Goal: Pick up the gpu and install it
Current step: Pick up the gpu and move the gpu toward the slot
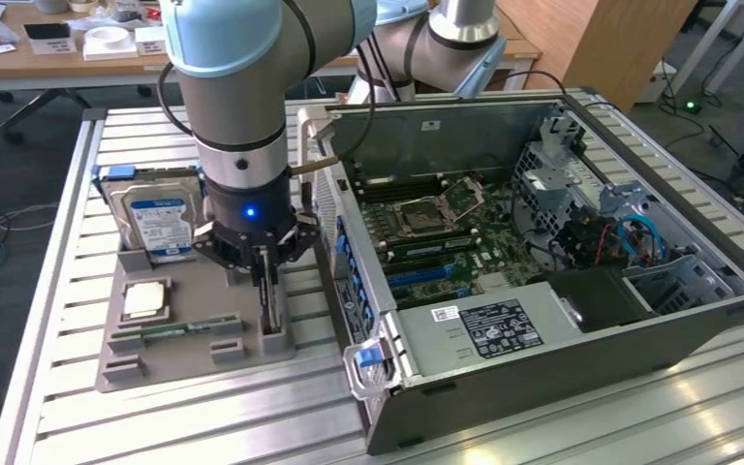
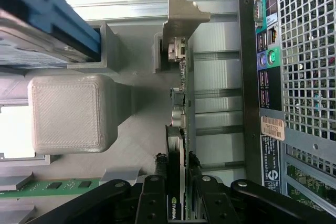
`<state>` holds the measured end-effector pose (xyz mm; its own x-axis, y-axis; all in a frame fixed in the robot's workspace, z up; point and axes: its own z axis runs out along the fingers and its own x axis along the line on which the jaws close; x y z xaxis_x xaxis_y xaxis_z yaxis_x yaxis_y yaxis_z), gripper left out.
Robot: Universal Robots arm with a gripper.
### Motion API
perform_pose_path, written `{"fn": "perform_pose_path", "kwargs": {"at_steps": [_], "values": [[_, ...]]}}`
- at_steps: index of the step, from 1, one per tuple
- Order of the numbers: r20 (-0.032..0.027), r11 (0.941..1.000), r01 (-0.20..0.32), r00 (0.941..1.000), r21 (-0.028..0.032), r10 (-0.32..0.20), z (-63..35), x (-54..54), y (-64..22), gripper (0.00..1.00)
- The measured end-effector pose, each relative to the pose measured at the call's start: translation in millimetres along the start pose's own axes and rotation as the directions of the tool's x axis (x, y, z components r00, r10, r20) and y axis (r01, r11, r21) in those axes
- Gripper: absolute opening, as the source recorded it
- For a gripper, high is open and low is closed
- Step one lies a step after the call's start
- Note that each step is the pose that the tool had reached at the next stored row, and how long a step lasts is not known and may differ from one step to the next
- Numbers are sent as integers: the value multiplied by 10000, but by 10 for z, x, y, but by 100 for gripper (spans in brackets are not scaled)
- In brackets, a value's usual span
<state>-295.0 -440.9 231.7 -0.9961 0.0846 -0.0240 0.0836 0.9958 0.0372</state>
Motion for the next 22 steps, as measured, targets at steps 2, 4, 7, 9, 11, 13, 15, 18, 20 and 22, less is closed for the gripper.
{"fn": "perform_pose_path", "kwargs": {"at_steps": [2,4,7,9,11,13,15,18,20,22], "values": [[1,10000,0,10000,0,0,0,0,0,26],[0,10000,0,10000,0,0,0,0,0,26],[0,10000,0,10000,0,0,0,0,0,26],[0,10000,0,10000,0,0,0,0,0,26],[0,10000,9,10000,0,-9,0,0,0,26],[-5,9999,117,9999,-1,-117,1,1,0,26],[-7,9998,192,9998,-4,-192,1,1,0,26],[-7,9998,194,9998,-5,-194,2,0,0,26],[-7,9998,195,9998,-5,-195,1,0,0,26],[-4,9998,195,9998,-9,-195,-7,-1,1,26]]}}
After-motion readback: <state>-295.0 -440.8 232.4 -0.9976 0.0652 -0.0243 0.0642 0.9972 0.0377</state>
